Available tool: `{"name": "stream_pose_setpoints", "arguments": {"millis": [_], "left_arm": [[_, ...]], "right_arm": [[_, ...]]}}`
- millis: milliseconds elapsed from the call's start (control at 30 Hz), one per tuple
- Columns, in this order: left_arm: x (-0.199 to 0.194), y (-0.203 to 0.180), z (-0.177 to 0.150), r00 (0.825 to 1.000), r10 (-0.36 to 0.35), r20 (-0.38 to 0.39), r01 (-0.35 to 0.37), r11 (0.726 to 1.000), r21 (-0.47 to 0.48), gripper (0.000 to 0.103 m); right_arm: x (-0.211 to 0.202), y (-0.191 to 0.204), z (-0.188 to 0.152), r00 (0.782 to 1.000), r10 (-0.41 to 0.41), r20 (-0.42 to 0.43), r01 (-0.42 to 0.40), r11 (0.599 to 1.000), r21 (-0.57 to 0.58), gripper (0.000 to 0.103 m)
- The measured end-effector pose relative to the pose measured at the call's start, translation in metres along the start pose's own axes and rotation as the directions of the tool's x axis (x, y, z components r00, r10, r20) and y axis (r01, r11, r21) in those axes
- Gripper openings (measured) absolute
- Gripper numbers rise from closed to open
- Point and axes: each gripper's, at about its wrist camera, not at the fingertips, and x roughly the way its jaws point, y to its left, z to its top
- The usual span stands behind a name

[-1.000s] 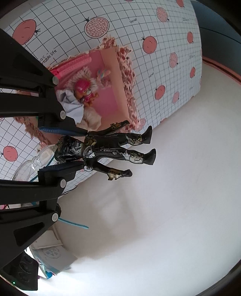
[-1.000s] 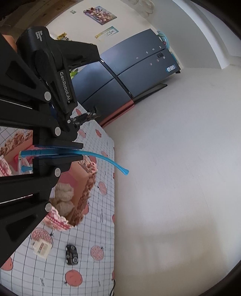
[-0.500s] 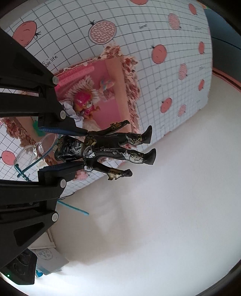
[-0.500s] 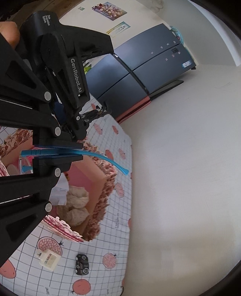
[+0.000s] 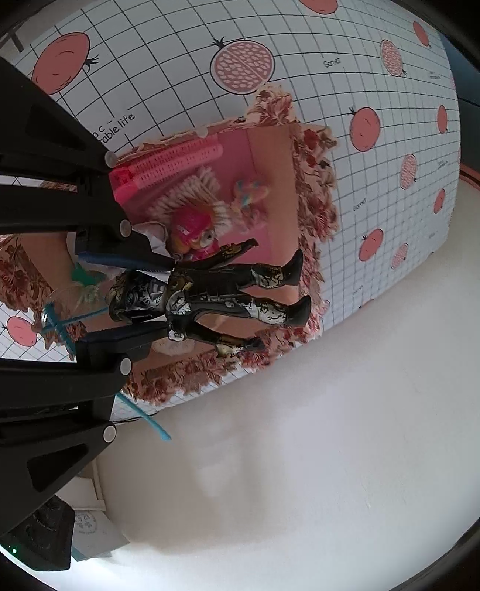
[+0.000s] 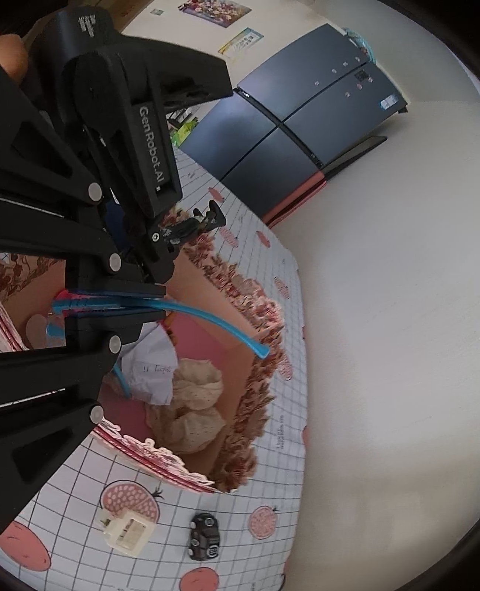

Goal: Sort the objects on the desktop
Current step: 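Carry the action figure and blue stick over the pink box with both tools, then open both tools to drop the action figure and blue stick into the box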

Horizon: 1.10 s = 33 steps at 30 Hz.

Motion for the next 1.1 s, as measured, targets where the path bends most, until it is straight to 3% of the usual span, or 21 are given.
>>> {"name": "stream_pose_setpoints", "arguments": {"millis": [100, 233, 533, 667, 767, 900, 1100], "left_arm": [[0.005, 0.004, -0.001, 1.000, 0.013, -0.011, -0.013, 1.000, -0.019, 0.029], [0.009, 0.006, -0.001, 1.000, 0.019, -0.024, -0.020, 0.999, -0.030, 0.055], [0.013, 0.004, 0.000, 0.999, 0.022, -0.028, -0.022, 0.999, -0.034, 0.069], [0.010, 0.001, 0.000, 0.999, 0.035, -0.024, -0.036, 0.999, -0.030, 0.074], [0.006, -0.003, 0.001, 0.998, 0.057, -0.008, -0.057, 0.998, -0.007, 0.075], [0.002, -0.007, 0.000, 0.997, 0.077, 0.005, -0.077, 0.997, 0.023, 0.081], [-0.002, -0.005, 0.001, 0.997, 0.080, 0.003, -0.080, 0.997, 0.021, 0.081]], "right_arm": [[0.005, -0.003, -0.001, 1.000, -0.010, -0.013, 0.010, 1.000, 0.010, 0.009], [0.010, -0.006, -0.001, 0.999, -0.030, -0.030, 0.031, 0.999, 0.026, 0.010], [0.009, -0.007, -0.002, 0.998, -0.053, -0.042, 0.054, 0.998, 0.027, 0.015], [0.002, -0.009, 0.000, 0.998, -0.057, -0.029, 0.059, 0.997, 0.049, 0.039], [-0.004, -0.009, 0.002, 0.997, -0.072, -0.017, 0.072, 0.996, 0.050, 0.042], [-0.011, -0.008, 0.006, 0.996, -0.087, 0.003, 0.087, 0.995, 0.040, 0.057], [-0.021, -0.010, 0.010, 0.994, -0.109, 0.029, 0.107, 0.993, 0.046, 0.063]]}}
